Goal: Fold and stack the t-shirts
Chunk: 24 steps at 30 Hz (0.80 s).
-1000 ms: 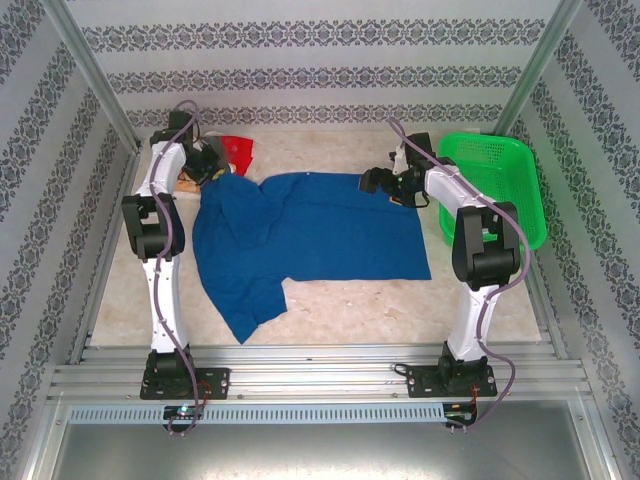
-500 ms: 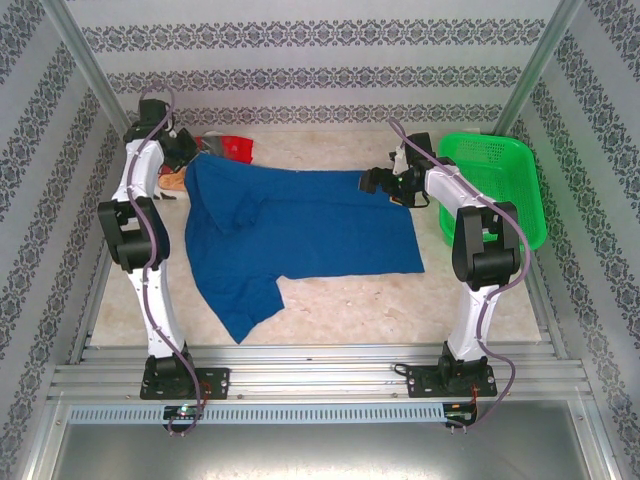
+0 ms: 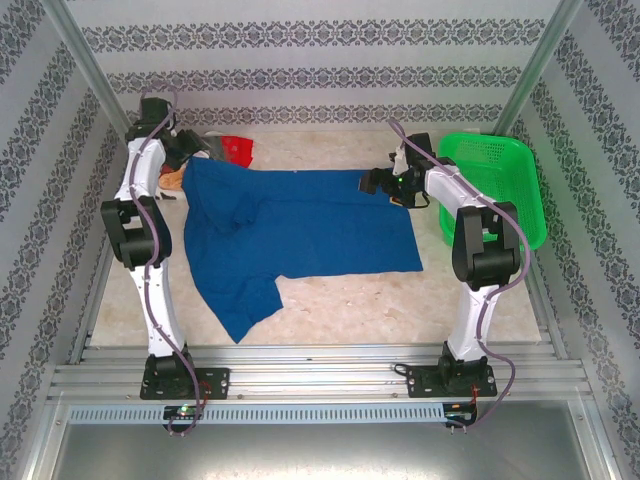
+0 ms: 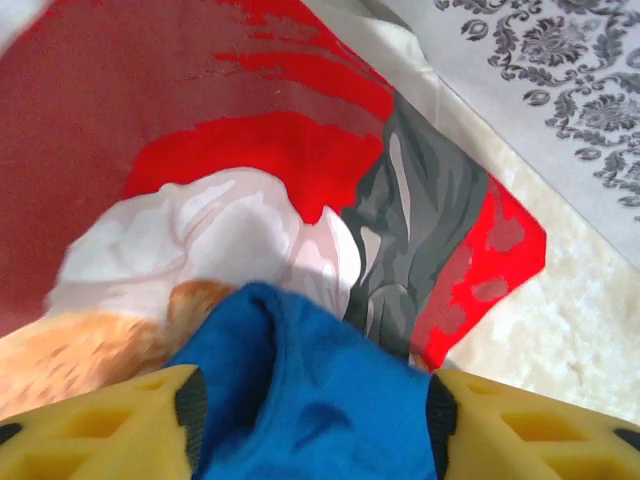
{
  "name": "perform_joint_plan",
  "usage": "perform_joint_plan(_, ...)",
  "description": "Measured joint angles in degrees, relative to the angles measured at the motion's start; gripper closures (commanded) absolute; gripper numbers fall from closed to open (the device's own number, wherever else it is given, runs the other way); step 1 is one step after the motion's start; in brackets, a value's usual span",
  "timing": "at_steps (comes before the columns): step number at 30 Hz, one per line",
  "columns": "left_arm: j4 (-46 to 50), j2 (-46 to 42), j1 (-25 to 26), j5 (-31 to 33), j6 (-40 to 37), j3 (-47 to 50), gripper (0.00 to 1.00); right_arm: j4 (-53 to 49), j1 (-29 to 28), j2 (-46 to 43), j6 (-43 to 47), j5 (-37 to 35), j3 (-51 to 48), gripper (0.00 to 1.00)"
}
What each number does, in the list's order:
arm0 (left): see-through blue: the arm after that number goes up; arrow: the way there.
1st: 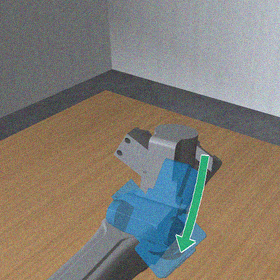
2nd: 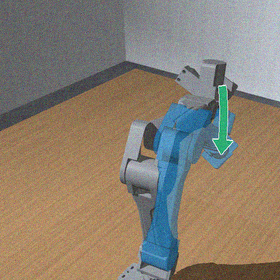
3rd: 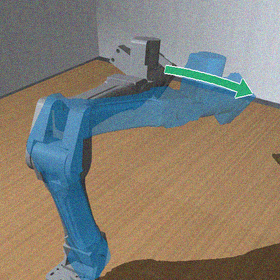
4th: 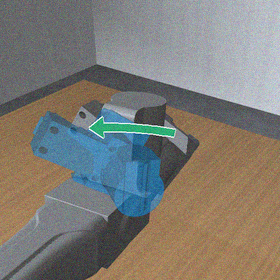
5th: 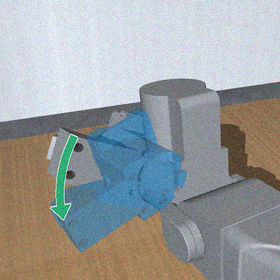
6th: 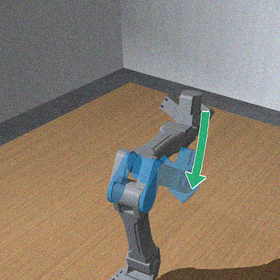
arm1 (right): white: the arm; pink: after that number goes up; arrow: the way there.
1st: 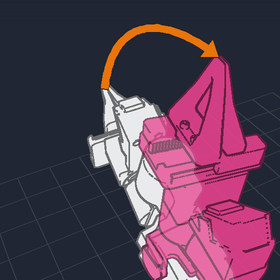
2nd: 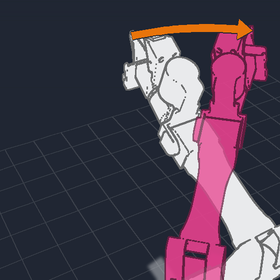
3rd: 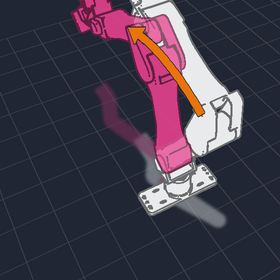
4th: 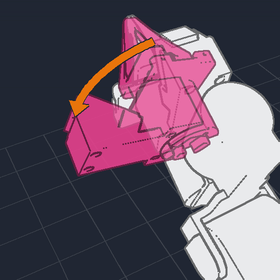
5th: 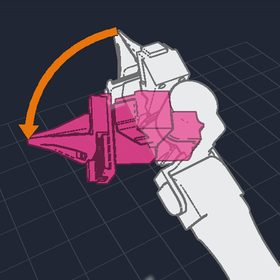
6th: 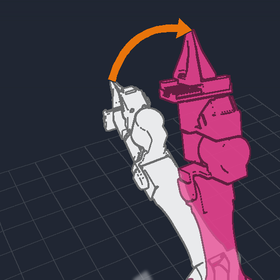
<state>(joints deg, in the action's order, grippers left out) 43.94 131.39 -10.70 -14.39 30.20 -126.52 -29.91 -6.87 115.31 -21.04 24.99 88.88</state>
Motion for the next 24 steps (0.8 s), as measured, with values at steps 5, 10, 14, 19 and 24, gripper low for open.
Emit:
perform_joint_plan(5,5.1,-9.9,7.8,3.5,-8.9,5.0,0.39,0.0,0.0,0.0,0.3,0.2,-0.1,0.02)
perform_joint_plan(10,8.5,-18.1,19.6,3.0,-14.2,17.1,0.47,0.0,0.0,-0.8,0.5,0.6,-0.9,0.02)
perform_joint_plan(14,10.5,-17.9,23.7,4.0,-15.8,26.4,0.51,-0.2,0.0,-2.9,0.5,1.9,-1.8,0.02)
perform_joint_plan(19,11.4,-16.1,24.0,7.1,-15.9,31.3,0.54,-0.3,0.0,-6.6,0.5,3.7,-2.6,0.02)
perform_joint_plan(24,10.9,-13.4,24.6,10.0,-16.7,30.1,0.57,-0.3,0.0,-8.6,0.5,4.5,-3.2,0.02)
